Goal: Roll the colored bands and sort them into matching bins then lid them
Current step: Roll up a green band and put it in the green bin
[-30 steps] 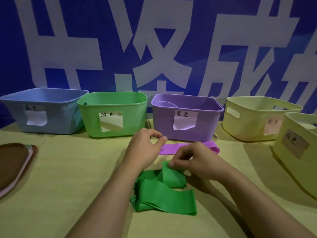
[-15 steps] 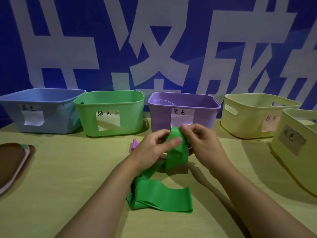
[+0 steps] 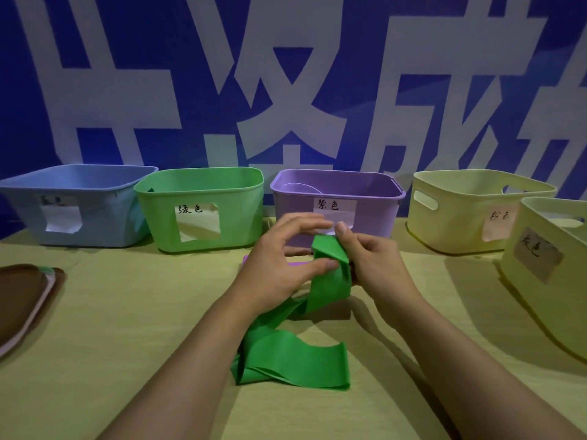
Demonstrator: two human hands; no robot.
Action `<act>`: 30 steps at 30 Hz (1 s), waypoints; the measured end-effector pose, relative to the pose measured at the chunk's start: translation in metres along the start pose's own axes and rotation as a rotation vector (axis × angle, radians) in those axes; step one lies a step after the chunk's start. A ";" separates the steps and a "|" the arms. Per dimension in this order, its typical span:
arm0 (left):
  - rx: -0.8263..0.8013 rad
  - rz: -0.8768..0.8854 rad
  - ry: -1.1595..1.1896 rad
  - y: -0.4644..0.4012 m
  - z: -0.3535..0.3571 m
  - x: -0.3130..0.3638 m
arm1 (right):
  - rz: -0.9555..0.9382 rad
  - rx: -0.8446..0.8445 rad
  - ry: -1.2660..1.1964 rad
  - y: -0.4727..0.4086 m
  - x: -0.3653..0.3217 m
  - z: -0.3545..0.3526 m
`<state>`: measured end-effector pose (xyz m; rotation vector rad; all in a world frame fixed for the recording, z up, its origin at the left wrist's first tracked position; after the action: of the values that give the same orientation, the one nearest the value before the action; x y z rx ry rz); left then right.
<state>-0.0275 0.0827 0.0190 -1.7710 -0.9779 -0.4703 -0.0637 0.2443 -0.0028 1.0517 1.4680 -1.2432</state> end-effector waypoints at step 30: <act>0.416 -0.083 0.122 -0.047 -0.077 0.100 | -0.296 -0.441 0.280 0.018 -0.047 0.016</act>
<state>0.0048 0.0602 0.1481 -1.3190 -0.9847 -0.3893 -0.0338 0.2285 0.0382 0.7450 2.0592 -0.9224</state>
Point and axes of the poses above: each hand's wrist, its own y-axis away from the middle knuckle, its own z-axis out of the palm, x = y × z, the point moved 5 cm from there along -y, towards the middle knuckle, and after that the axes turned 1 degree about -y, right-handed, at the moved point
